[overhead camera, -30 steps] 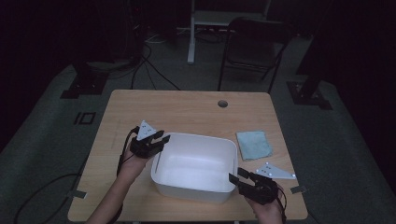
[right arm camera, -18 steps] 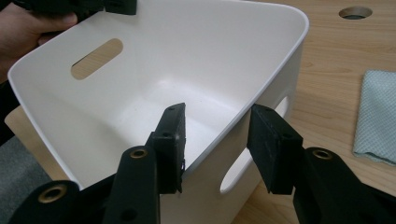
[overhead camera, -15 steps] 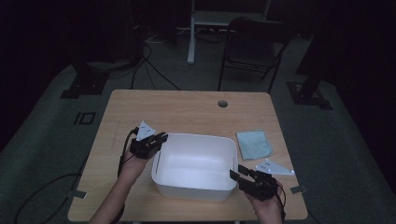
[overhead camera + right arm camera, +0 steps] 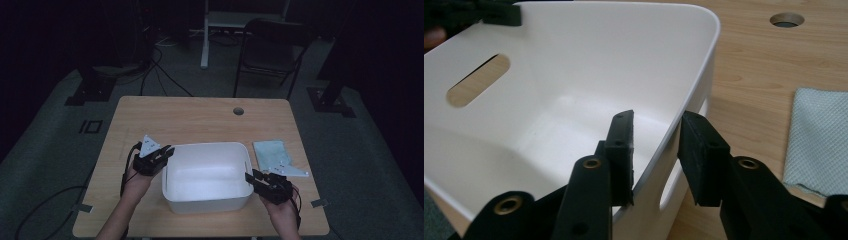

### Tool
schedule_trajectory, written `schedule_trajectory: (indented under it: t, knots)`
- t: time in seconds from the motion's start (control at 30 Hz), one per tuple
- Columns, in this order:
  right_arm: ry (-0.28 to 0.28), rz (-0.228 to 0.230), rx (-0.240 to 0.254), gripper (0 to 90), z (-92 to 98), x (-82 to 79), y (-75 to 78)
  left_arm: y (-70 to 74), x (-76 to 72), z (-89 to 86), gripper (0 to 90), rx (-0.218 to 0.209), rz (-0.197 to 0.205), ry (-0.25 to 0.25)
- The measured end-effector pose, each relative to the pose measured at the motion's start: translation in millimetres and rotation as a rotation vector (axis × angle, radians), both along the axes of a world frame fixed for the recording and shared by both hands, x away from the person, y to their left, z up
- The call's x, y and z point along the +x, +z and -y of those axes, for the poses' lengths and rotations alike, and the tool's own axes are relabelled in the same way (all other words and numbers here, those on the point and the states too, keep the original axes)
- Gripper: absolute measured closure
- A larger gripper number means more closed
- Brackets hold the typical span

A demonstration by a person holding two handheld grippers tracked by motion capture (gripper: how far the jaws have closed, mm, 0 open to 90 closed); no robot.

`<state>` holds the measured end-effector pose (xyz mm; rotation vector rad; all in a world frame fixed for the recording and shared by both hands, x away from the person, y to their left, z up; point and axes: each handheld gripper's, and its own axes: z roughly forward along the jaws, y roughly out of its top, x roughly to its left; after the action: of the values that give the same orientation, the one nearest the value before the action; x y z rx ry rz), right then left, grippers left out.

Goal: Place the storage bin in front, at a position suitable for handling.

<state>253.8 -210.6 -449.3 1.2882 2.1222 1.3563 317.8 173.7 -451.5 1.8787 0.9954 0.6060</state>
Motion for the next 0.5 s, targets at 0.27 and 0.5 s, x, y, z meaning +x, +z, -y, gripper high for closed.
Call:
schedule_trajectory:
  t: [0.27, 0.5]
  knots:
    - [-0.033, 0.002, -0.021, 74.3, -2.0, 20.1, 1.7, -1.7, -9.7, -0.7, 76.8, -0.008, 0.01, 0.036]
    - [-0.07, 0.006, -0.031, 79.5, -4.9, 34.7, 2.4, -6.0, -20.7, 2.0, 74.5, -0.006, 0.047, 0.071]
